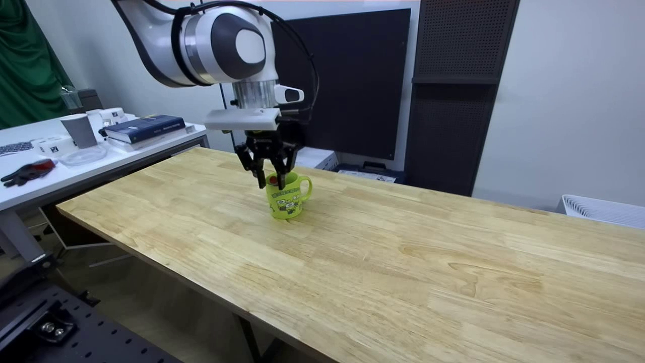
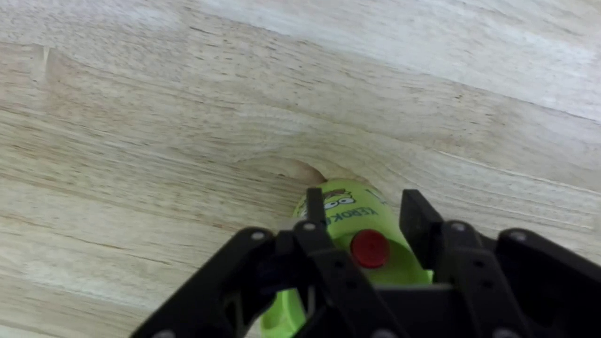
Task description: Take the marker from the cup and put it on the table
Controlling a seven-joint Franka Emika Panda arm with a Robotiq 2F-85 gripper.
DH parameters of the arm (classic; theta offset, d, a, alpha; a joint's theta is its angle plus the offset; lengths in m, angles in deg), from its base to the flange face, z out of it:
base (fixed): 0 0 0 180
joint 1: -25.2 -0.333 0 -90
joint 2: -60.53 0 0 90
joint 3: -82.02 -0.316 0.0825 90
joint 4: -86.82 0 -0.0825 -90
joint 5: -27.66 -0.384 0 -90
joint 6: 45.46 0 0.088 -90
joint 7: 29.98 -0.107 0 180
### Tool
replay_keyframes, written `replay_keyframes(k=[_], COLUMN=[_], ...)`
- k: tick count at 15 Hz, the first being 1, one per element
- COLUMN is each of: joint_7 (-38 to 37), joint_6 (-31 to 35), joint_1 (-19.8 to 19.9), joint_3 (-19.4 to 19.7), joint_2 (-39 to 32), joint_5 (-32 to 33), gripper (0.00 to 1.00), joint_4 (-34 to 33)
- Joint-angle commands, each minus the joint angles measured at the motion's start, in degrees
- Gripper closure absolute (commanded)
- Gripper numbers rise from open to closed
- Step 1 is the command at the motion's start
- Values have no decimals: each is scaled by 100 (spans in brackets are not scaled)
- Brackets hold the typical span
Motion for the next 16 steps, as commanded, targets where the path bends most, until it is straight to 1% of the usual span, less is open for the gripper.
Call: replay_keyframes(k=[1, 3, 4, 5, 10, 16], joint_7=[23, 48, 63, 75, 100, 12], joint_6=[-9, -1, -7, -3, -8, -128], joint_1=[36, 25, 23, 19, 2, -93], joint_3=[-19, -9, -6, 1, 11, 82], joint_2=[-109, -137, -143, -141, -65, 538], joint_5=[80, 111, 122, 144, 253, 591], gripper=[83, 95, 99, 95, 95, 95], joint_4=[-201, -249, -265, -273, -254, -90])
